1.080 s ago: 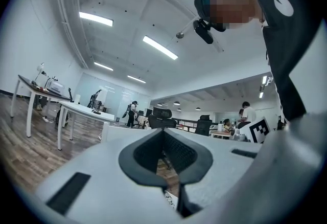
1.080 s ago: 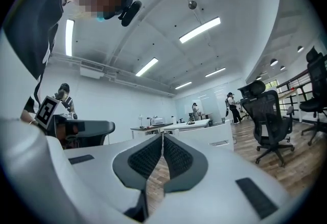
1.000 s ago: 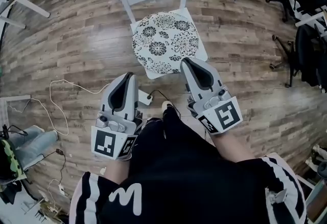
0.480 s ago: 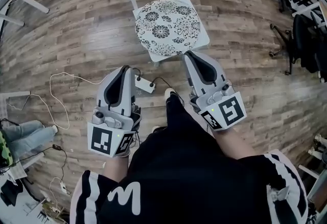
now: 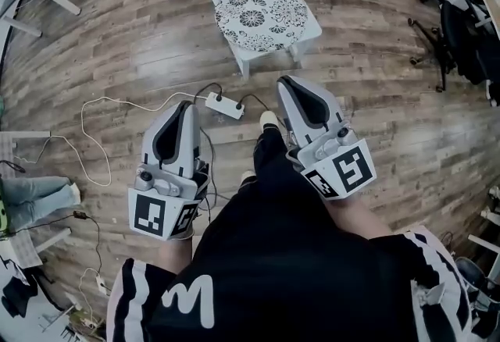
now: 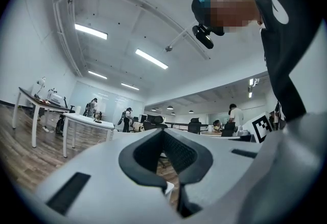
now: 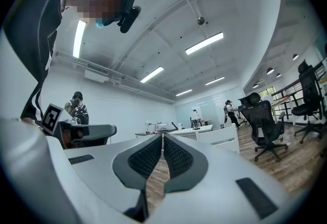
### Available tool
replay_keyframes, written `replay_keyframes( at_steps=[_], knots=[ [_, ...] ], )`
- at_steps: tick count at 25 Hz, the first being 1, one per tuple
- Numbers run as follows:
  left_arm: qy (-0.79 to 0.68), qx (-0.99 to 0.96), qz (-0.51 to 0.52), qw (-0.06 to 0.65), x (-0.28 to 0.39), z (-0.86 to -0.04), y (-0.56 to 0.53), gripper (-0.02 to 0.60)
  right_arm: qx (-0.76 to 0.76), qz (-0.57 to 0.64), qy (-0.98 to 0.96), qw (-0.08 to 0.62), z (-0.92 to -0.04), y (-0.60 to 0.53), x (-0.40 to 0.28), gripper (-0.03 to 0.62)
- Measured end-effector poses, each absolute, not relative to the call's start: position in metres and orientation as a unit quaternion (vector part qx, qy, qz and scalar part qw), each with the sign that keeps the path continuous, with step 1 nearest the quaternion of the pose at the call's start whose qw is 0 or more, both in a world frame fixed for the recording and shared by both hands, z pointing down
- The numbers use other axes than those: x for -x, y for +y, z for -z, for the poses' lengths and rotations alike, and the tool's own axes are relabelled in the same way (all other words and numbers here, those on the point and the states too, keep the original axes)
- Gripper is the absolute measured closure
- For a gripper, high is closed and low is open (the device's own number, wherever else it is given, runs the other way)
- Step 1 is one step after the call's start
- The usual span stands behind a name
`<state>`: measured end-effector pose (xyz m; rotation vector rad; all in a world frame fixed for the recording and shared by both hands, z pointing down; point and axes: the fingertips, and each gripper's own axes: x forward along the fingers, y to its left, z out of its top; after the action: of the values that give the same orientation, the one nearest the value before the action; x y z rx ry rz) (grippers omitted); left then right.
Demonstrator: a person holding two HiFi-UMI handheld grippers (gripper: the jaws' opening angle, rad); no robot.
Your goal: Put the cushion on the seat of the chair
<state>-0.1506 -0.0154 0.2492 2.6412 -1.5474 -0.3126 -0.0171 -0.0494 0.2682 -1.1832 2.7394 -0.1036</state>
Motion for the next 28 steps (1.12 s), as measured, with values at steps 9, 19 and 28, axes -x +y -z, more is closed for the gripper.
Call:
replay_keyframes(
  at_steps=[9, 19, 28],
  knots=[
    [-0.491, -0.867, 0.084, 0.021, 0.166, -0.246, 0.067, 0.575, 0.413, 0.022, 0.907, 0.082, -0.255, 0.034, 0.017, 0.566],
    [-0.450, -0.887, 0.095, 0.033, 0.134, -0.246, 0.109, 0.575, 0.440, 0.031, 0.894, 0.078, -0.260, 0.085, -0.011, 0.566],
    [-0.450, -0.885, 0.112, 0.043, 0.094, -0.239, 0.149, 0.575, 0.415, 0.032, 0.906, 0.079, -0.258, 0.118, -0.033, 0.566]
  ],
)
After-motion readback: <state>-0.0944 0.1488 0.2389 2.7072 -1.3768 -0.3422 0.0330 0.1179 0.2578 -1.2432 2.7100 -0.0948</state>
